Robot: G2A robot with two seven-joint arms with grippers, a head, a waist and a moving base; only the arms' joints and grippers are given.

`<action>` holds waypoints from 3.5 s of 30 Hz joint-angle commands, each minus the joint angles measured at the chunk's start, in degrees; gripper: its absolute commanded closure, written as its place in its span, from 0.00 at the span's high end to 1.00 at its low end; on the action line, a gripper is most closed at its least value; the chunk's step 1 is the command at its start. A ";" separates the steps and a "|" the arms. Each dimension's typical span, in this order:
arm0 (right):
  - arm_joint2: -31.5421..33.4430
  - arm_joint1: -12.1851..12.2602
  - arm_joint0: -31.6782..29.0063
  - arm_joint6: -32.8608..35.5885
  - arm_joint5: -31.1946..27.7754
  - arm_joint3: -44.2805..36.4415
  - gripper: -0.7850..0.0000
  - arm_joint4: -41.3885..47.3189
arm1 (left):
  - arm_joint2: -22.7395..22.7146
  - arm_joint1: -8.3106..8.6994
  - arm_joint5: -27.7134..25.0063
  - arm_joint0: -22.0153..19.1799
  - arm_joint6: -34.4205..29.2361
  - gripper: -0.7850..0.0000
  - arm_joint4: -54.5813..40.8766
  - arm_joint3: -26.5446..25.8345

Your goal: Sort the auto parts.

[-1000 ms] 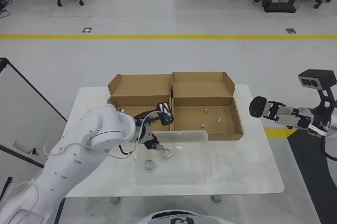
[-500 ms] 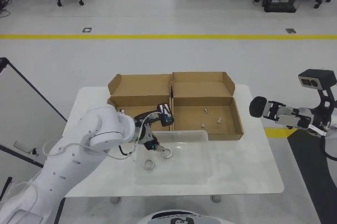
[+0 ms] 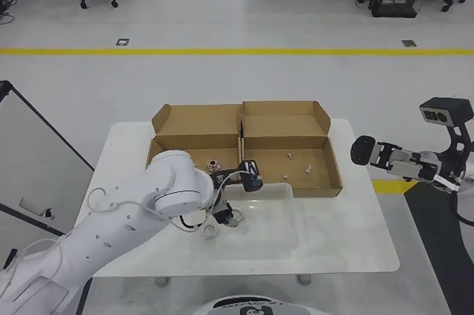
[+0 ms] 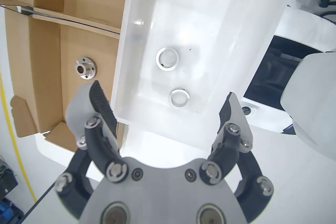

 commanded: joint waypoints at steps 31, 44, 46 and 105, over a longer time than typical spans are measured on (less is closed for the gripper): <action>0.00 0.00 0.00 0.00 0.00 0.00 1.00 -0.01 | 24.34 -4.75 -3.11 -14.70 2.45 0.56 2.00 11.27; 0.00 0.00 0.00 0.00 0.00 0.00 1.00 -0.01 | 28.53 -8.96 -5.24 -16.35 4.58 0.47 0.72 19.23; 0.00 0.00 0.00 0.00 0.00 0.00 1.00 -0.01 | 28.66 -9.56 -5.19 -16.37 4.73 0.47 0.78 20.43; 0.00 0.00 0.00 0.00 0.00 0.00 1.00 -0.01 | 29.18 -14.97 -8.00 -16.15 7.33 0.40 -3.23 34.76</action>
